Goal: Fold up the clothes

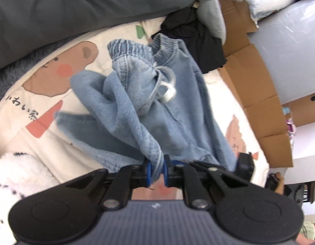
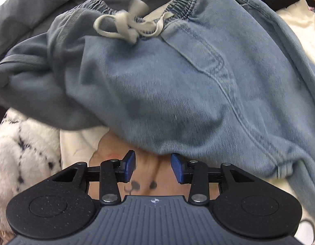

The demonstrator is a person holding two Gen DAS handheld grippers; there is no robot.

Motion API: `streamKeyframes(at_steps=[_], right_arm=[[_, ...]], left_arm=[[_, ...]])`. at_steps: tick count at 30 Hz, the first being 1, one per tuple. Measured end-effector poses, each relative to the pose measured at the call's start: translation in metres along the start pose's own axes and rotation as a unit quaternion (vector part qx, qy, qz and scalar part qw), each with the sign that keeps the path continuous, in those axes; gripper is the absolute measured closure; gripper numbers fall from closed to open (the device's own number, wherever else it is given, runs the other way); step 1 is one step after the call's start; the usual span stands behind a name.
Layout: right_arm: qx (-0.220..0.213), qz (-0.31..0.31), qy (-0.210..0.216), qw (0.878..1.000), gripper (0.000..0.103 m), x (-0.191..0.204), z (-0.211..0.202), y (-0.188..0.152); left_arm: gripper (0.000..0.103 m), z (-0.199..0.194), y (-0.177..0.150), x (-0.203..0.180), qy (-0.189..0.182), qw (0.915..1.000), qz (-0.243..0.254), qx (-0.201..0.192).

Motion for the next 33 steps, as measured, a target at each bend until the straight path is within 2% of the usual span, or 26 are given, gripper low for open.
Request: streamKeyframes(at_steps=[6,15,21,26,33], right_arm=[[-0.031,0.004,-0.01,0.999,0.058,-0.008,-0.009,0.023],[-0.068,0.002,-0.01,0.998,0.058,-0.017,-0.024,0.056],[-0.081,-0.033,-0.007,0.996,0.058,-0.013,-0.048,0.066],[-0.078,-0.067,-0.006,0.995,0.058,-0.016,-0.086,0.051],[-0.024,-0.162,0.002,0.987,0.057,-0.016,-0.126,0.005]], left_arm=[[0.092,0.0,-0.021,-0.007,-0.023,0.9993,-0.024,0.017],[0.092,0.001,-0.047,-0.036,-0.106,0.993,-0.052,0.015],[0.092,-0.005,-0.05,-0.065,-0.164,0.9857,-0.033,0.024],[0.092,-0.01,-0.048,-0.071,-0.183,0.9823,-0.035,0.019],[0.092,-0.015,-0.051,-0.085,-0.199,0.9796,-0.024,0.02]])
Point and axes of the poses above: each gripper's, at about its wrist camera, not at the fingertips, and z roughly the way its jaws point, x to its left, y to its top, the point moved 6 cm from there along z, roughly the way its jaws point, and after that the axes turned 1 degree about x, right-handed, at the moved point
